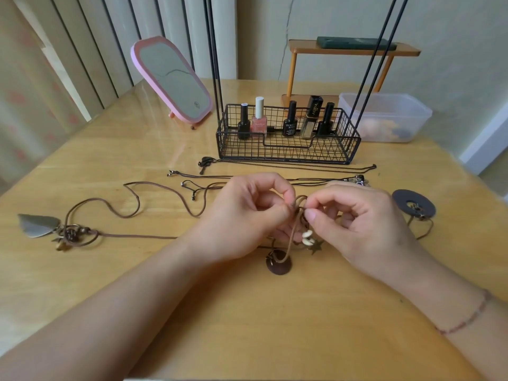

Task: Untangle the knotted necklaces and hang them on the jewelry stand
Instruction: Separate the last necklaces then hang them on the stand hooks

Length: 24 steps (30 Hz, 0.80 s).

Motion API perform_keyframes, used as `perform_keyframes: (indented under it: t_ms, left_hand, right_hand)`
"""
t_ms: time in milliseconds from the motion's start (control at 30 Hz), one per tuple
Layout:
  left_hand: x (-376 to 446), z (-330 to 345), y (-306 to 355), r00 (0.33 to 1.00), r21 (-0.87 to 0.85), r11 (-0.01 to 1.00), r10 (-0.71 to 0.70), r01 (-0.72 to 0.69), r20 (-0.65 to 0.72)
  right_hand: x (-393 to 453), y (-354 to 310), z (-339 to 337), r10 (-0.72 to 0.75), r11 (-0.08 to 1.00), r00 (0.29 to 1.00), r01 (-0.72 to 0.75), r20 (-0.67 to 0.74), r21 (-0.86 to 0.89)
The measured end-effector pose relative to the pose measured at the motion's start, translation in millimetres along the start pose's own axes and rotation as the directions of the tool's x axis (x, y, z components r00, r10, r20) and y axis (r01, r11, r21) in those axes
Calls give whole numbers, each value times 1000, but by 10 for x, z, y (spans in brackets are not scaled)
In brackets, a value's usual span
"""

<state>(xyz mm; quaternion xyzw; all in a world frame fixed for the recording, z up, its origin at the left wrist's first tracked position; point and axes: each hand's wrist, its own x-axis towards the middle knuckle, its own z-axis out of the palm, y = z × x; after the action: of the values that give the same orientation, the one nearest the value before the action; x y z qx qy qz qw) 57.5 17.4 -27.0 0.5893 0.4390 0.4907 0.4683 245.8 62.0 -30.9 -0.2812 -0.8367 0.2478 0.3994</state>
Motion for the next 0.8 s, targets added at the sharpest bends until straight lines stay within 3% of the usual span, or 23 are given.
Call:
perform_keyframes:
  t_ms: [267, 533, 800]
  left_hand:
    - [27, -13, -18, 1000, -35, 999, 11, -11, 21]
    - [23, -12, -25, 994, -23, 998, 64, -63, 84]
    - [40, -39, -58, 989, 57, 989, 137, -140, 51]
  right_hand:
    - [-36, 7, -9, 34, 994, 999, -31, -25, 104]
    - [-32, -7, -15, -8, 1000, 997, 7, -73, -3]
    - [-4, 7, -8, -44, 999, 999, 43, 21, 28]
